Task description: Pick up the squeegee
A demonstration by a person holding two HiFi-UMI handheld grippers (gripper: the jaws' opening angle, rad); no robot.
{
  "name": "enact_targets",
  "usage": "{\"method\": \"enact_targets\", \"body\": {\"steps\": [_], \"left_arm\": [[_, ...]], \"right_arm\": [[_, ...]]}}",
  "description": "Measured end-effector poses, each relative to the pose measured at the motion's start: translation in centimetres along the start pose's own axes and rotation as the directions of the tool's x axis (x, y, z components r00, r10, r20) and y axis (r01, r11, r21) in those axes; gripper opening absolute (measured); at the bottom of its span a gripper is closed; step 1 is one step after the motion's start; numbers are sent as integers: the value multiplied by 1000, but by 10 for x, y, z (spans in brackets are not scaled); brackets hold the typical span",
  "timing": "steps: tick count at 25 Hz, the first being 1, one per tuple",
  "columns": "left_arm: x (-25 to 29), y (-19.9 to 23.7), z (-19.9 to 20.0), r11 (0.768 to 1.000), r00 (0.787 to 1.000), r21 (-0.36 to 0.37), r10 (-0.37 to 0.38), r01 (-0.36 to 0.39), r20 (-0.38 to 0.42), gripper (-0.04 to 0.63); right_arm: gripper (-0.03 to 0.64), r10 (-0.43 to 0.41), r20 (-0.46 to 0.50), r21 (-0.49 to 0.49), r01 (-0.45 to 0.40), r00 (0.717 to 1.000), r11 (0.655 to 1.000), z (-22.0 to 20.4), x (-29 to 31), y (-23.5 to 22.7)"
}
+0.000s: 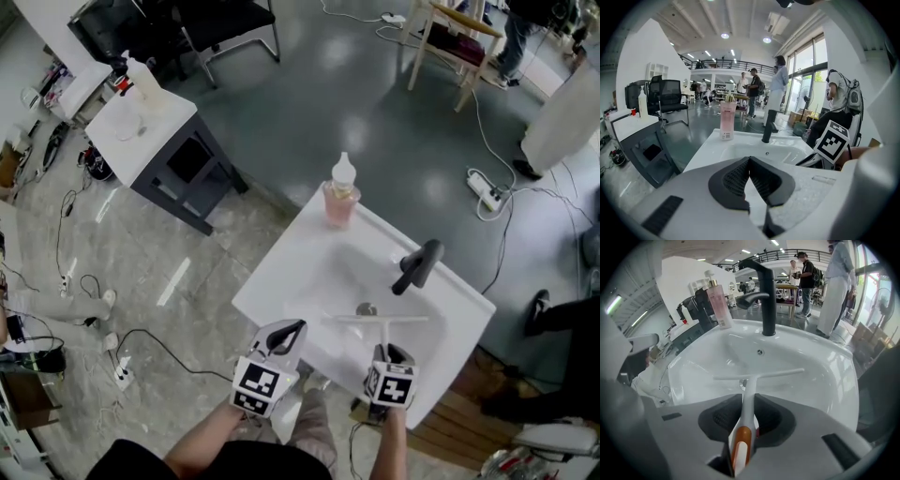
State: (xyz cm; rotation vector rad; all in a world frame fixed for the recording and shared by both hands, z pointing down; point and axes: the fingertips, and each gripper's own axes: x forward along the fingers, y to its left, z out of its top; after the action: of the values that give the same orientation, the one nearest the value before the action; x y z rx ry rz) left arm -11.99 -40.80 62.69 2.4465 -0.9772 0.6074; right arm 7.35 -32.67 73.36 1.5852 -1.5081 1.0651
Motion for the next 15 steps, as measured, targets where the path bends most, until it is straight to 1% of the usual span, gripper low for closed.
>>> {"method": "enact_targets", "body": {"steps": [3,9,15], "left_arm": [[-8,-4,11,1000,1000,16,-17,17,24,3],[-25,-17,34,996,995,66,-66,61,74,3],[-50,-31,58,987,984,117,-121,106,130,3]], "right_arm": [[81,-22,24,23,22,999,1000,6,-19,-2],[81,-87,108,66,80,990,995,15,-61,-9],[81,-144,242,117,119,960,986,32,-116,-9]]}}
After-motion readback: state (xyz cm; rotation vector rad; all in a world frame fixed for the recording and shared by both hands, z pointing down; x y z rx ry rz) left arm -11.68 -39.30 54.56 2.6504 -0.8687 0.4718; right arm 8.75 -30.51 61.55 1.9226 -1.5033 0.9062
